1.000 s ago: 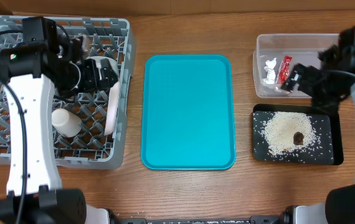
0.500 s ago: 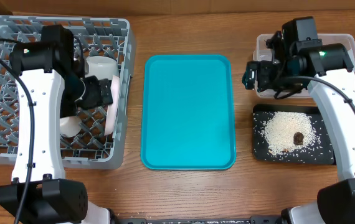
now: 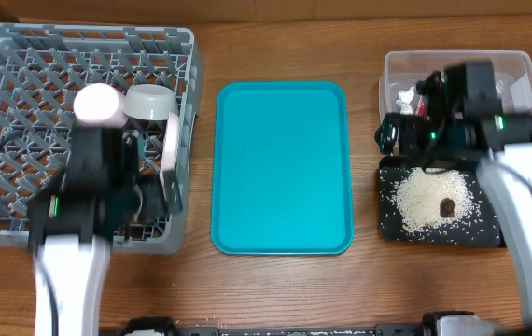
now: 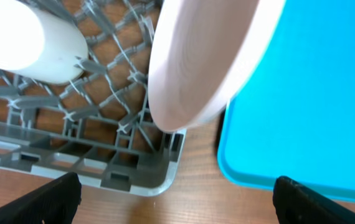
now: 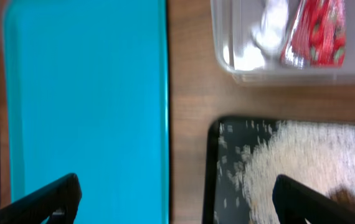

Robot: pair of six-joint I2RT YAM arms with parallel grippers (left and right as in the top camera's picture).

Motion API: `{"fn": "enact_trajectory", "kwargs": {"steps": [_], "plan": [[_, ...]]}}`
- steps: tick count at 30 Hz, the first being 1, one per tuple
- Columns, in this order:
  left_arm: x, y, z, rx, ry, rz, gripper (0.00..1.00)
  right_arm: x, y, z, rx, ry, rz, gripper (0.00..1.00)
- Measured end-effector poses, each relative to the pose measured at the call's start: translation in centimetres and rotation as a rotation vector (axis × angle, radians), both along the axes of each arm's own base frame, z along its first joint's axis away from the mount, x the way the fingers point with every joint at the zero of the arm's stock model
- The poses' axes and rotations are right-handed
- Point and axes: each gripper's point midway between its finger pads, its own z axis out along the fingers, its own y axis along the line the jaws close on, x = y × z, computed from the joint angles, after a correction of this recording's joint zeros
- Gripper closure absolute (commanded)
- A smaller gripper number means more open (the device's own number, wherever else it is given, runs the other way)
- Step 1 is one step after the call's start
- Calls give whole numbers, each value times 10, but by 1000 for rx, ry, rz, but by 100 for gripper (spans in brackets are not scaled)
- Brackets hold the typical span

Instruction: Sort waste into correct bins and load items into the dishwasher

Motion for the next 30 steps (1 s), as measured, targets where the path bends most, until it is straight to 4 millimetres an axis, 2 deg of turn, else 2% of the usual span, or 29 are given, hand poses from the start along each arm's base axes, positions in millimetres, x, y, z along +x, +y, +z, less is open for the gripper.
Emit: {"fn": "enact_trajectory", "kwargs": {"steps": [7, 9, 12, 14, 19, 30], "plan": [[-41, -1, 21, 9, -295, 0, 0, -44, -7, 29, -8, -282, -16, 0], [-47, -1, 27, 11, -357, 1, 0, -56, -12, 35, -23, -312, -30, 0], [-43, -1, 39, 12, -427, 1, 0, -63, -14, 38, -32, -325, -37, 0], [-38, -1, 45, 13, -461, 1, 0, -64, -15, 39, -37, -328, -40, 0], [-39, -1, 43, 13, -451, 1, 0, -63, -16, 33, -44, -307, -44, 0], [-39, -1, 43, 13, -451, 1, 0, -54, -17, 8, -56, -212, -43, 0]]}}
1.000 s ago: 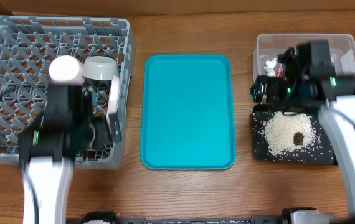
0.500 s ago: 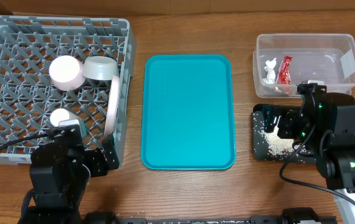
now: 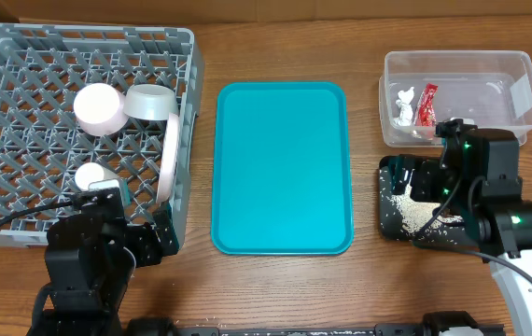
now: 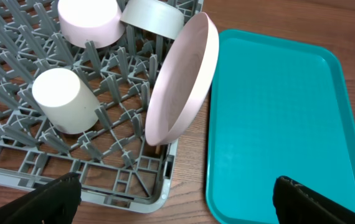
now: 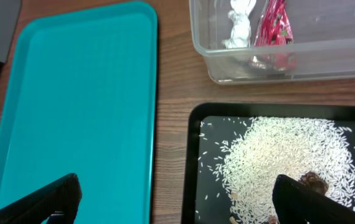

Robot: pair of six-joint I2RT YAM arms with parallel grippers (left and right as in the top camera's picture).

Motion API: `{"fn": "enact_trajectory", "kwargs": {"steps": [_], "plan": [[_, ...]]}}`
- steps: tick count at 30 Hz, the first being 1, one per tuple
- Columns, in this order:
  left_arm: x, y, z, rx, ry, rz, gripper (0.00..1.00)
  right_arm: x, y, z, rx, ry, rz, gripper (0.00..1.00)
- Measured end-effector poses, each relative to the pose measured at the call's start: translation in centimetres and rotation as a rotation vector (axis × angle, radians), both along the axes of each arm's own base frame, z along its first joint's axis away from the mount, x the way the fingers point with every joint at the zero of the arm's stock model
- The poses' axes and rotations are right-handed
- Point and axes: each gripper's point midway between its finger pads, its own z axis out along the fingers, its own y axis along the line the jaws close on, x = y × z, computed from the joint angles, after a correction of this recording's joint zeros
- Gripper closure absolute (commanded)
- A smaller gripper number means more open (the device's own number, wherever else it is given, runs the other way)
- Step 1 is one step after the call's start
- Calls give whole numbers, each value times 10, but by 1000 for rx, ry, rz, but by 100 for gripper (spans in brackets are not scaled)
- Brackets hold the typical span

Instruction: Sort waste into correct bins and load items into the dishwasher

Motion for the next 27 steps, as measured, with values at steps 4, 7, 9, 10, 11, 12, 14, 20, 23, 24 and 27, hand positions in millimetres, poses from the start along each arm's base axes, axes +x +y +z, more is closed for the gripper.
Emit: {"fn": "enact_trajectory", "kwargs": {"steps": [4, 7, 9, 10, 11, 12, 14, 20, 23, 24, 27], "plan": [[0, 0, 0, 0, 0, 0, 0, 0, 0, -2, 0, 7, -1, 0], [0, 0, 0, 0, 0, 0, 0, -2, -2, 3, -7, -13, -4, 0], [0, 0, 0, 0, 0, 0, 0, 0, -3, 11, -10, -64, -8, 0], [0, 0, 0, 0, 0, 0, 0, 2, -4, 17, -14, -108, -11, 0], [0, 0, 0, 0, 1, 0, 0, 3, -5, 24, -16, -157, -15, 0], [0, 0, -1, 0, 2, 0, 0, 3, -6, 30, -16, -211, -19, 0], [0, 0, -2, 0, 5, 0, 0, 2, -7, 41, -13, -347, -28, 0], [0, 0, -4, 0, 10, 0, 0, -14, -10, 50, 9, -716, -42, 0], [-1, 0, -5, 0, 13, 0, 0, -26, -10, 51, 23, -886, -45, 0], [-1, 0, -5, 0, 13, 0, 0, -31, -11, 51, 27, -944, -47, 0], [-1, 0, -5, 0, 14, 0, 0, -41, -14, 47, 30, -1053, -59, 0]]}}
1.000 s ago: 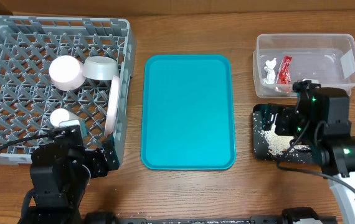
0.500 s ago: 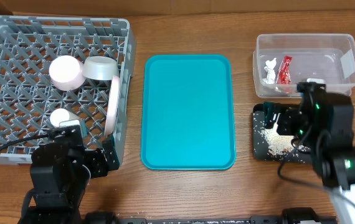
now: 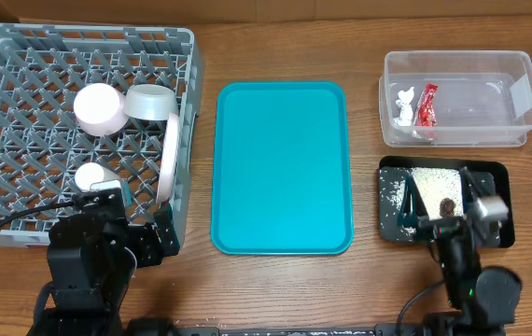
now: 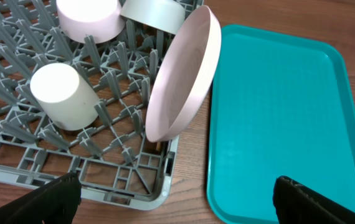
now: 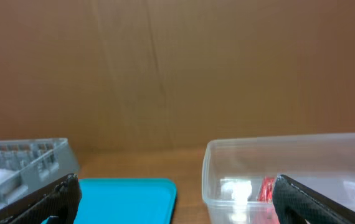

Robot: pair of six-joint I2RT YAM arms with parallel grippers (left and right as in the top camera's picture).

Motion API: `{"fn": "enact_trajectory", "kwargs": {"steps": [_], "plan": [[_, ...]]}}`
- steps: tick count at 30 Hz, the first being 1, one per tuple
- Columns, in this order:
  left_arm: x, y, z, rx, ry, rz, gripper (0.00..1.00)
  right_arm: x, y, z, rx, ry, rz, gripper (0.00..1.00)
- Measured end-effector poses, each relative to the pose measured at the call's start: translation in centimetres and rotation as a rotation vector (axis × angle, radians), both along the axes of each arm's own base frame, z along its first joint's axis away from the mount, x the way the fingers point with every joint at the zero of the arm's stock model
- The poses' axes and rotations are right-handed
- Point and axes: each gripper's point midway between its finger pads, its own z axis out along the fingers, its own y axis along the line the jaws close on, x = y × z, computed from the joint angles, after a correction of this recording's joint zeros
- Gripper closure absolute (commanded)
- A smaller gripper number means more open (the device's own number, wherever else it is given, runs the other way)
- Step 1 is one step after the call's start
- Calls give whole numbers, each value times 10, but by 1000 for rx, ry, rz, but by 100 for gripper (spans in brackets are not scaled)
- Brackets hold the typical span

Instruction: Sort waste into correct bins and load items into the dishwasher

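Observation:
The grey dish rack (image 3: 23, 112) at the left holds a pink cup (image 3: 97, 107), a grey-green bowl (image 3: 151, 103), a white cup (image 4: 62, 96) and a pink plate (image 4: 184, 81) standing on edge at its right side. The clear bin (image 3: 457, 98) at the back right contains a white wrapper (image 3: 403, 101) and a red wrapper (image 3: 425, 103). In front of it, a black tray (image 3: 392, 201) carries rice (image 3: 429, 182) and a brown scrap (image 3: 447, 205). My left gripper (image 4: 177, 202) is open and empty by the rack's near right corner. My right gripper (image 5: 177, 202) is open, empty and held level.
An empty teal tray (image 3: 281, 168) lies in the middle of the wooden table. A brown cardboard wall (image 5: 165, 68) stands behind the table. My left arm (image 3: 89, 271) sits at the front left and my right arm (image 3: 471, 271) at the front right, over the black tray's near edge.
My right arm has drawn back from over the black tray to the table's front edge, and its camera now faces the back wall. The left arm has barely shifted.
My left gripper was open close against the pink plate in the rack, and my right was open over the clear bin. Then both arms stood nearer the front, empty. Now the right arm is at the front edge, levelled.

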Motion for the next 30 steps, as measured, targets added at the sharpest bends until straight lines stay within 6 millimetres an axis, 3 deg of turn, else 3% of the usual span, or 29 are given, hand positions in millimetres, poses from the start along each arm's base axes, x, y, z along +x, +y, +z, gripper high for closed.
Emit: {"fn": "enact_trajectory", "kwargs": {"steps": [3, 7, 12, 30], "plan": [[0, 0, 0, 0, 0, 0, 0, -5, -6, -5, 0, -64, -22, 0], [0, 0, 0, 0, 0, 0, 0, -3, -8, -19, -37, -26, -33, 0], [0, 0, 0, 0, 0, 0, 0, 0, -8, -68, -117, 162, -31, 0], [0, 0, 0, 0, 0, 0, 0, 0, -9, -68, -159, 156, -41, 0]]}}
